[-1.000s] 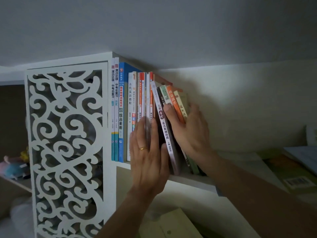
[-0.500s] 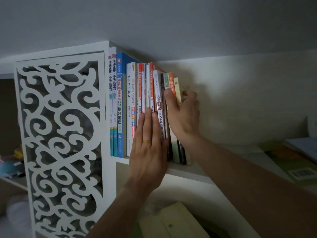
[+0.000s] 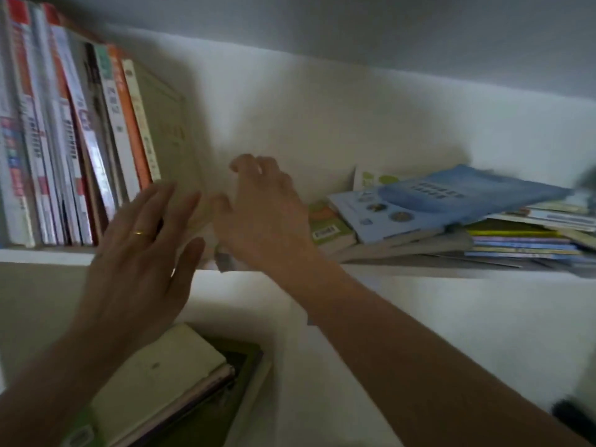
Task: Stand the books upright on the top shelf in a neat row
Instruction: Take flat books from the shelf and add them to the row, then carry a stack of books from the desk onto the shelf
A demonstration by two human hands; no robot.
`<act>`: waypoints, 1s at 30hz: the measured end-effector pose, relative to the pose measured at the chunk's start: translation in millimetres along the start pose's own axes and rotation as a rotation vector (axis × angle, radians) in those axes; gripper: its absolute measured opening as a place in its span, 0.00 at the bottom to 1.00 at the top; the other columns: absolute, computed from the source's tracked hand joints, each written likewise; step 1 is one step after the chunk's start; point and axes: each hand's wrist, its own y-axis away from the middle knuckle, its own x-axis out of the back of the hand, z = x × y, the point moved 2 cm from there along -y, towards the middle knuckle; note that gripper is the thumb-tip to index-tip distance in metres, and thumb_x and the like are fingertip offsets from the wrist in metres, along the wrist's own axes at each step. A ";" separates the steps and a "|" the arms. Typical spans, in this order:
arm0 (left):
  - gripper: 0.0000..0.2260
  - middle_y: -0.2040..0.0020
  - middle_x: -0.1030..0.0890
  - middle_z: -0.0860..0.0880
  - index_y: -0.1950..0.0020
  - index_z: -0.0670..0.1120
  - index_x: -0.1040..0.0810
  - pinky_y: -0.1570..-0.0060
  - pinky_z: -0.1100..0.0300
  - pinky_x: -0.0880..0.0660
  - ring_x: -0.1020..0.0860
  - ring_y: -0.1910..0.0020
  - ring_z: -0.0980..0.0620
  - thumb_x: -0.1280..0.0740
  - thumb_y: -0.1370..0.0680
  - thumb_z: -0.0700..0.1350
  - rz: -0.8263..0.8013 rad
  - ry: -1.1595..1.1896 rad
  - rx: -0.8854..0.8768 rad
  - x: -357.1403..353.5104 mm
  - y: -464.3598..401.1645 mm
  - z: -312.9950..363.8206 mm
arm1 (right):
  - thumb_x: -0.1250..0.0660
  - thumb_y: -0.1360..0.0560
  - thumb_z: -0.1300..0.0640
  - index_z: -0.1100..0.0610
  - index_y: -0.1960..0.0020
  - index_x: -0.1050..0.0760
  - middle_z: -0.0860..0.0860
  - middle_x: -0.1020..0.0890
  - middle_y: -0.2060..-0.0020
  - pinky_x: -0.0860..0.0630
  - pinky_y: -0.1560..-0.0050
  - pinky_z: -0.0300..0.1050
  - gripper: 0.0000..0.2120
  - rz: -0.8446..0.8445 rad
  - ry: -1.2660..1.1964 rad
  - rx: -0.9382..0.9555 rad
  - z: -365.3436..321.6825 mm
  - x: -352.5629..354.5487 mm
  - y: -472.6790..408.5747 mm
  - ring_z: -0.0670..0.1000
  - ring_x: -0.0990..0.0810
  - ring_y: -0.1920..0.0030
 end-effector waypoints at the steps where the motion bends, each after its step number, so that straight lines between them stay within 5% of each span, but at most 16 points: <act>1: 0.27 0.20 0.34 0.38 0.19 0.42 0.35 0.24 0.36 0.37 0.37 0.20 0.37 0.47 0.14 0.55 -0.015 0.041 0.017 0.5 -1.8 10.4 | 0.38 0.20 0.48 0.55 0.31 0.30 0.55 0.26 0.36 0.29 0.41 0.50 0.20 -0.028 0.090 0.005 14.0 15.5 -0.5 0.57 0.27 0.37; 8: 0.37 0.19 0.34 0.51 0.18 0.57 0.38 0.26 0.46 0.37 0.33 0.23 0.46 0.48 0.23 0.74 -0.227 0.190 0.002 13.4 -25.2 91.9 | 0.30 0.25 0.45 0.51 0.34 0.24 0.52 0.20 0.40 0.33 0.38 0.49 0.21 0.008 0.424 0.001 115.2 143.1 45.6 0.55 0.25 0.39; 12: 0.33 0.23 0.28 0.50 0.20 0.55 0.34 0.29 0.48 0.33 0.27 0.28 0.46 0.45 0.21 0.70 -0.143 0.210 -0.011 14.5 -19.6 121.7 | 0.28 0.29 0.49 0.43 0.24 0.33 0.46 0.28 0.27 0.33 0.30 0.52 0.34 -0.276 0.506 -0.109 169.4 215.9 59.9 0.52 0.32 0.27; 14: 0.28 0.25 0.25 0.50 0.22 0.55 0.32 0.33 0.48 0.27 0.24 0.32 0.46 0.44 0.18 0.66 -0.116 0.191 -0.013 10.9 -17.4 139.1 | 0.30 0.27 0.50 0.38 0.26 0.31 0.45 0.26 0.28 0.27 0.33 0.56 0.30 -0.391 0.585 -0.071 192.9 230.7 58.9 0.54 0.26 0.32; 19: 0.23 0.32 0.20 0.46 0.23 0.48 0.29 0.36 0.46 0.25 0.20 0.39 0.43 0.44 0.16 0.53 -0.098 0.202 0.055 -12.4 -15.3 166.8 | 0.24 0.29 0.52 0.49 0.45 0.14 0.54 0.12 0.54 0.19 0.65 0.55 0.12 -0.101 0.708 0.284 221.2 230.6 59.7 0.60 0.15 0.65; 23: 0.25 0.28 0.23 0.47 0.19 0.49 0.35 0.26 0.45 0.32 0.24 0.33 0.45 0.47 0.15 0.54 -0.138 0.227 0.153 -19.2 -16.6 175.8 | 0.28 0.23 0.57 0.55 0.49 0.15 0.56 0.15 0.61 0.24 0.69 0.49 0.05 0.045 0.754 0.437 231.8 223.3 59.0 0.60 0.20 0.66; 26: 0.31 0.19 0.36 0.50 0.17 0.52 0.41 0.20 0.53 0.45 0.39 0.20 0.50 0.48 0.17 0.64 -0.149 0.361 0.309 -9.4 -6.9 192.0 | 0.39 0.16 0.55 0.58 0.47 0.18 0.56 0.18 0.62 0.26 0.67 0.49 0.12 0.273 0.709 0.430 214.7 230.1 62.7 0.60 0.22 0.64; 28: 0.34 0.18 0.39 0.57 0.17 0.58 0.41 0.21 0.57 0.46 0.43 0.19 0.57 0.45 0.20 0.71 -0.141 0.548 0.445 9.6 1.9 208.4 | 0.40 0.15 0.58 0.62 0.45 0.18 0.59 0.19 0.61 0.24 0.67 0.53 0.13 0.426 0.663 0.471 189.3 238.7 70.7 0.61 0.23 0.63; 30: 0.39 0.23 0.32 0.63 0.23 0.66 0.35 0.22 0.52 0.38 0.34 0.23 0.60 0.38 0.30 0.79 -0.173 0.906 0.573 38.8 6.6 231.7 | 0.43 0.14 0.60 0.66 0.37 0.22 0.62 0.19 0.56 0.23 0.64 0.57 0.15 0.411 0.682 0.477 161.0 233.9 91.3 0.63 0.23 0.60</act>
